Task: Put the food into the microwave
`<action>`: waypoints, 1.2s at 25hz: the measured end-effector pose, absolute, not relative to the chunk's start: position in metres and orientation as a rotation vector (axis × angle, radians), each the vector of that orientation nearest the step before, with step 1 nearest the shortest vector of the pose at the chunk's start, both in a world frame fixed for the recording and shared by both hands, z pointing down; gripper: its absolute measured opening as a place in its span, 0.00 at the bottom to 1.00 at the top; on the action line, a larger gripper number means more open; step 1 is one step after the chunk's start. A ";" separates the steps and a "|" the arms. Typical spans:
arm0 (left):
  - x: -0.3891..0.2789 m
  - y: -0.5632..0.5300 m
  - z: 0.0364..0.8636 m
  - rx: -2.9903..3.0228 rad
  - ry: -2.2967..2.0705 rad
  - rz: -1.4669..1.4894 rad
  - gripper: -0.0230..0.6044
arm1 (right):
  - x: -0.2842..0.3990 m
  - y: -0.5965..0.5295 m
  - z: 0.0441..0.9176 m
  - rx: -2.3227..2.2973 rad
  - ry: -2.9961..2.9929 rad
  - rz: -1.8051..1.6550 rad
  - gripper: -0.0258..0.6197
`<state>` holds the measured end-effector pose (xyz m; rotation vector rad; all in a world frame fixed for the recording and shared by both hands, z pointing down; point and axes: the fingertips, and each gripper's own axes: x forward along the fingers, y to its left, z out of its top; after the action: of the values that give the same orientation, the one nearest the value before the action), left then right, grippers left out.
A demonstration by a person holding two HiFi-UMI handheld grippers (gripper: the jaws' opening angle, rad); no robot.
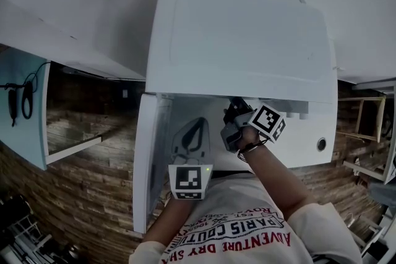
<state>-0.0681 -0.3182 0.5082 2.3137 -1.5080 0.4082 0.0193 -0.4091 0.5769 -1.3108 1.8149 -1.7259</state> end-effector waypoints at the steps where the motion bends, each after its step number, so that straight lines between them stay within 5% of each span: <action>1: -0.067 -0.318 0.508 2.316 -1.503 0.408 0.04 | 0.018 -0.409 0.576 -1.343 1.871 -1.715 0.10; 9: -0.063 -0.317 0.506 2.337 -1.493 0.417 0.04 | 0.001 -0.399 0.571 -1.402 2.458 -1.598 0.29; 30: -0.066 -0.320 0.506 2.329 -1.493 0.397 0.04 | 0.016 -0.376 0.593 -1.737 3.472 -1.064 0.36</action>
<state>-0.0658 -0.3203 0.5055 2.3294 -1.4926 0.3972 0.0163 -0.3765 0.5925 -1.7367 3.4719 -1.0643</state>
